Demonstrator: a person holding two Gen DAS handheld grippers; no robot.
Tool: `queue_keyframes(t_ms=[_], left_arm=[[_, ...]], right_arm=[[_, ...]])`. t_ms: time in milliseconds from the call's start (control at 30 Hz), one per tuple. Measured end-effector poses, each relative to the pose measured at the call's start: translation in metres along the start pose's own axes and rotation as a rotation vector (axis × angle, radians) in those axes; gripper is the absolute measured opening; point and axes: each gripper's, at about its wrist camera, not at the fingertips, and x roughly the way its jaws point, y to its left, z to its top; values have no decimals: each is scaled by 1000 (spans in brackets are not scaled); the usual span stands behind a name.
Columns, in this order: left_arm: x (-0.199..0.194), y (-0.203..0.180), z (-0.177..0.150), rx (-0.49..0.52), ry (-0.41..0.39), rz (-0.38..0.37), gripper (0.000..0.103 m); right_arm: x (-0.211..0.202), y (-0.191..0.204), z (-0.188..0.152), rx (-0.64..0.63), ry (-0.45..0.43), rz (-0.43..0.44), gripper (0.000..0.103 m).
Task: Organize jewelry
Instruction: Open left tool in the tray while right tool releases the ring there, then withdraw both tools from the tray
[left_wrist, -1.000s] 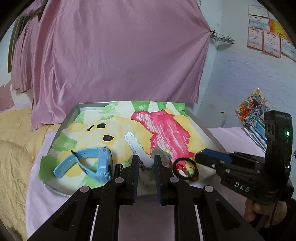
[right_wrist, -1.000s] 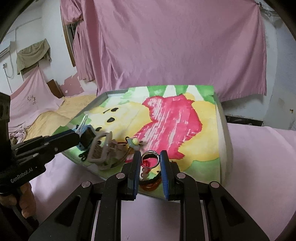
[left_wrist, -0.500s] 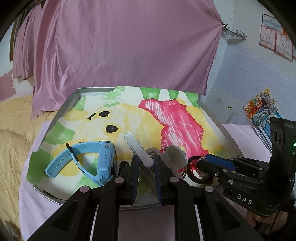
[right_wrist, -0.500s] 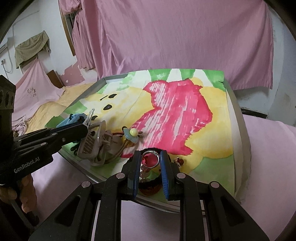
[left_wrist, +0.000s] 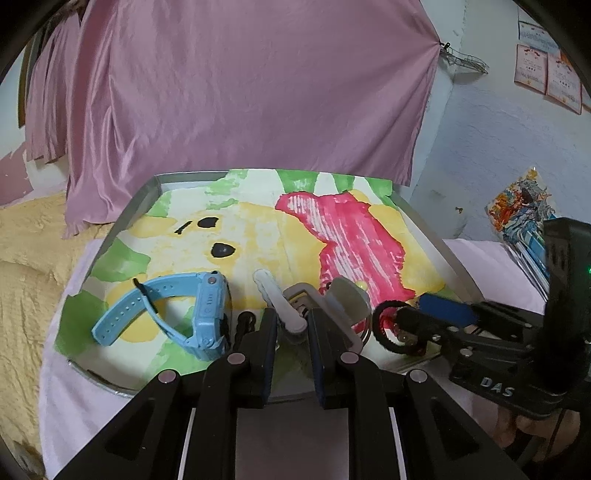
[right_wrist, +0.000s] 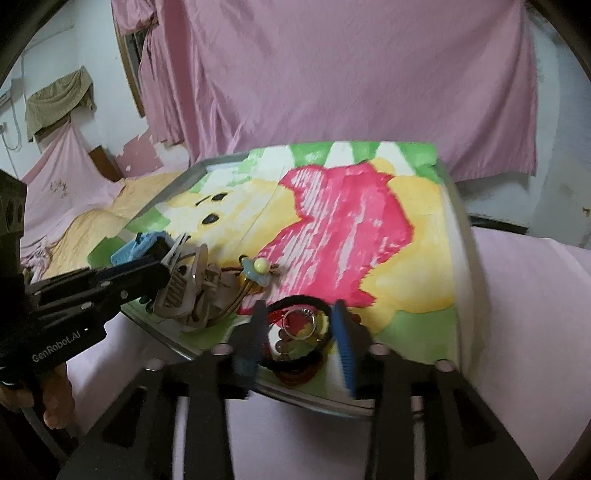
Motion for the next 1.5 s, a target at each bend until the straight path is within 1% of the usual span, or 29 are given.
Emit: queue_keyframes(t_ms=[33,100,133,200,233,267,300,333,400,433,500,533,567,600,667,700,733,767,833,1000,1033,1067,1100,1300,1500], left_arm=[[-2,0,-1,-2,-3,2,19],[-6,1,-3,-5,-13,0,25],[-9,1,-5,-7,-21,-1,30],[-15,0,-7,-7,-39,-8,36],[-19,0,-9,-6,-54,-10,42],[-22,-1,-10,-7,-64,-10,50],[-27,-1,-11,-11,-81,-12,54],[-31,-1,-12,-14,-95,-16,57],[-39,-1,-15,-19,-122,-21,58],[-45,-1,-17,-21,-135,-20,60],[-52,0,-19,-25,-152,-15,70],[-58,0,-22,-30,-171,-10,77],[-62,1,-24,-34,-186,-7,80],[-67,1,-27,-38,-202,-4,82],[-78,2,-32,-43,-226,1,92],[-83,3,-35,-47,-241,6,94],[-89,3,-39,-52,-260,13,97],[-95,4,-42,-55,-277,17,100],[-105,6,-50,-58,-303,26,102],[-125,8,-66,-55,-357,67,102],[-130,9,-70,-54,-369,76,102],[-133,10,-73,-53,-377,81,102],[-136,11,-77,-52,-387,85,102],[-156,14,-98,-45,-422,112,102],[-172,12,-120,-19,-446,132,103]], right_arm=[[-6,0,-1,5,-21,-8,42],[-15,-1,-2,13,-54,-18,43],[-20,-1,-4,18,-71,-28,44],[-30,-2,-6,25,-101,-45,48],[-34,-2,-7,29,-115,-50,52],[-38,-3,-8,32,-125,-53,52],[-43,-3,-10,34,-138,-57,53],[-48,-2,-12,36,-152,-63,53],[-57,-3,-16,42,-175,-72,55],[-63,-2,-18,47,-195,-79,57],[-72,-1,-23,53,-230,-86,60],[-78,0,-25,55,-249,-89,66],[-83,0,-27,57,-264,-89,73],[-89,1,-30,58,-285,-87,75],[-98,3,-36,57,-311,-85,79],[-103,5,-39,56,-324,-85,80],[-108,7,-42,53,-338,-89,83],[-112,8,-45,51,-348,-92,90],[-120,11,-51,51,-365,-95,95],[-140,17,-66,45,-402,-94,95],[-144,19,-70,40,-413,-92,97],[-148,21,-73,36,-422,-92,101],[-152,24,-77,31,-436,-94,102],[-177,37,-103,7,-508,-99,102],[-193,44,-129,0,-545,-98,102]])
